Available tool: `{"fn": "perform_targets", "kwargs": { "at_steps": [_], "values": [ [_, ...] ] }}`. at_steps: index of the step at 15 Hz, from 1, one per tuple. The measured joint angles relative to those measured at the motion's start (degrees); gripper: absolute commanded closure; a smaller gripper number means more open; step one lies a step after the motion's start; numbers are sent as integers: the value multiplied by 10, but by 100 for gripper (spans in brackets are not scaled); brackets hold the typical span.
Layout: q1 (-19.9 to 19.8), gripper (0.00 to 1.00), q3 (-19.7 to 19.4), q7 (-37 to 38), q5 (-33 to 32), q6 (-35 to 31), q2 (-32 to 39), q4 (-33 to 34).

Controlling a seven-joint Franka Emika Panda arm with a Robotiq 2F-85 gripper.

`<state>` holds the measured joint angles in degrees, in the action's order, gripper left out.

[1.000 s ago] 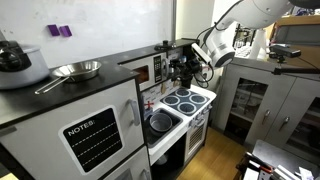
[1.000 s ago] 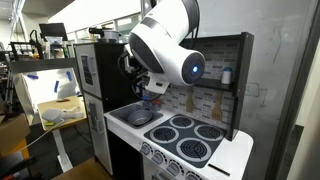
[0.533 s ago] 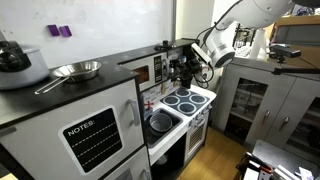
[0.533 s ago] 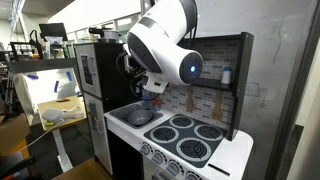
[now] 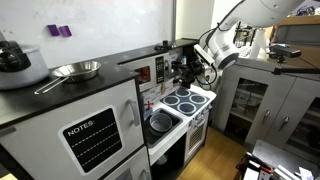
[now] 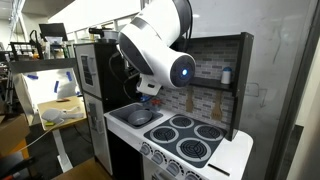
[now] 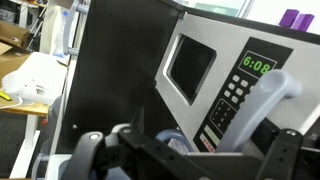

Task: Open the microwave

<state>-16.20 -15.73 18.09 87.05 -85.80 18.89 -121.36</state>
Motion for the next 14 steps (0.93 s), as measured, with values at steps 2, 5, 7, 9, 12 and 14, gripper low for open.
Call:
{"fn": "perform_targets", "kwargs": {
  "at_steps": [2, 5, 7, 9, 12, 14],
  "values": [
    [0, 0, 0, -4, 2, -3, -9, -15],
    [0, 0, 0, -10, 8, -8, -23, -37],
    [0, 0, 0, -17, 17, -10, -30, -52],
    [0, 0, 0, -25, 28, -10, -36, -66],
    [1, 0, 1, -39, 44, -11, -42, -84],
    [2, 0, 1, -47, 53, -11, -46, -94]
  ]
}}
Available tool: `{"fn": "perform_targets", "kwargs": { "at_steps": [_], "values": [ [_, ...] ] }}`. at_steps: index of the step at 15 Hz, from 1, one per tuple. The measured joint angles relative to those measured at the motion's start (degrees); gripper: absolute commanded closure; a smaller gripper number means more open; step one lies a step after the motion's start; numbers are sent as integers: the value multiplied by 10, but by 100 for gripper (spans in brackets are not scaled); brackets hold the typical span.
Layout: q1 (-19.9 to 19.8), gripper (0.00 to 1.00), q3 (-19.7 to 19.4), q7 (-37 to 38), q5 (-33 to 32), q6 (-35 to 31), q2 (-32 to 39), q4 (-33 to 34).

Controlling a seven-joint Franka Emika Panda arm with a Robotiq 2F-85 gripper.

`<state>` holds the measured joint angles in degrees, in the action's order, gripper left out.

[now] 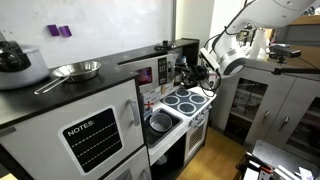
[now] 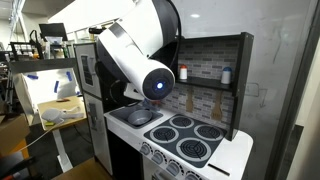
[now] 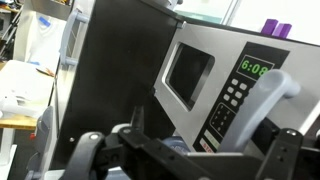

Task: Open the microwave

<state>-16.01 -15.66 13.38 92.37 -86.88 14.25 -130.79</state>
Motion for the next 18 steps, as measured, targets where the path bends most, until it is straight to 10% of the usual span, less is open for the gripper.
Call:
{"fn": "perform_targets", "kwargs": {
  "at_steps": [18],
  "values": [
    [0, 0, -13, -30, 5, 5, -58, -97]
  ]
}}
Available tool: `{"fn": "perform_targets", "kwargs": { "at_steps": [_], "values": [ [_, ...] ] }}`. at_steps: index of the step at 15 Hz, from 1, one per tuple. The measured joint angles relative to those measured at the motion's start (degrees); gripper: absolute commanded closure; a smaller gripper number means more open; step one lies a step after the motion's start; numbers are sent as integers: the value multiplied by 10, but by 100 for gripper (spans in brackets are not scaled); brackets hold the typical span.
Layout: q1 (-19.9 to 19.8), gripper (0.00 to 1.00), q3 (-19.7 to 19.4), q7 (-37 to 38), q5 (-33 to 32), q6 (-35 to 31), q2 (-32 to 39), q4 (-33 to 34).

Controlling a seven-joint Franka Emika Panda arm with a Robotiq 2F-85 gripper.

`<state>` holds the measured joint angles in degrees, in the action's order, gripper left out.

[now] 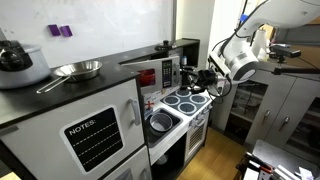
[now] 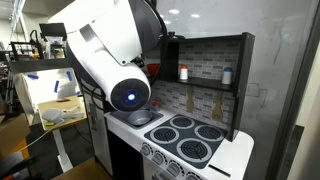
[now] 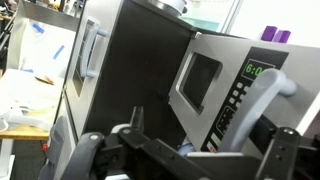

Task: Open the microwave

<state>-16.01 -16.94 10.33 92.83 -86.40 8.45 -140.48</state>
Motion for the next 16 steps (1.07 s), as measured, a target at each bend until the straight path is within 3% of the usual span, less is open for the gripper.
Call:
{"fn": "perform_targets", "kwargs": {
  "at_steps": [8, 16],
  "values": [
    [-44, 0, -65, -23, -41, -3, -2, -68],
    [-50, 0, -79, -26, -41, -3, -14, -65]
  ]
}}
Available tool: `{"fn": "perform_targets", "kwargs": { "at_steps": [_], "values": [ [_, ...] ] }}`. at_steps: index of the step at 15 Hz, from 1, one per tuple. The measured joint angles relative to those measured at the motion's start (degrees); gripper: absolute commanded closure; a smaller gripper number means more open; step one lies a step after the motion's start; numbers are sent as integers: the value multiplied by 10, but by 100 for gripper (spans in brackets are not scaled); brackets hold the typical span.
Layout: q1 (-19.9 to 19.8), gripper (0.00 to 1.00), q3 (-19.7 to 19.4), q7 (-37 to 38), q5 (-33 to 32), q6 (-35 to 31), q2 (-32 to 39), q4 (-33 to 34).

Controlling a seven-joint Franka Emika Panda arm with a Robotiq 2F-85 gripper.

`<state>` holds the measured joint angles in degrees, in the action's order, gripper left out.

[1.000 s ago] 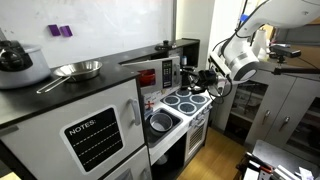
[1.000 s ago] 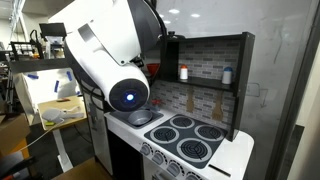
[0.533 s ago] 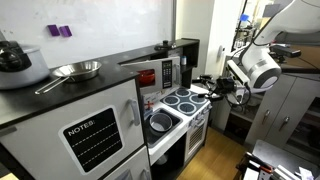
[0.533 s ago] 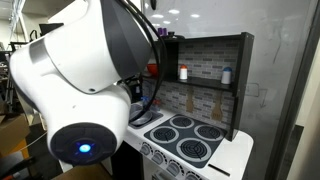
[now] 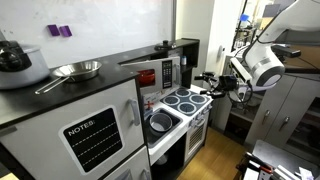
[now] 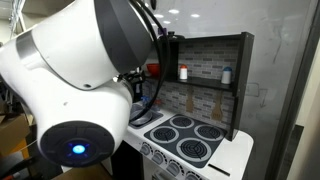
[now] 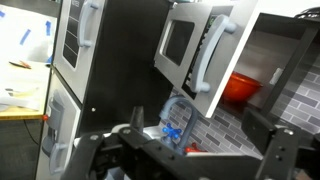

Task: Open the microwave

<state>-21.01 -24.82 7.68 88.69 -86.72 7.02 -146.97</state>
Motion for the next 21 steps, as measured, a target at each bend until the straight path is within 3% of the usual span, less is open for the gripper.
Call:
{"fn": "perform_targets", "kwargs": {
  "at_steps": [9, 21],
  "values": [
    [4, 0, 17, 9, 0, -39, -77, 32],
    [17, 0, 51, 9, 7, -46, -39, 94]
  ]
}}
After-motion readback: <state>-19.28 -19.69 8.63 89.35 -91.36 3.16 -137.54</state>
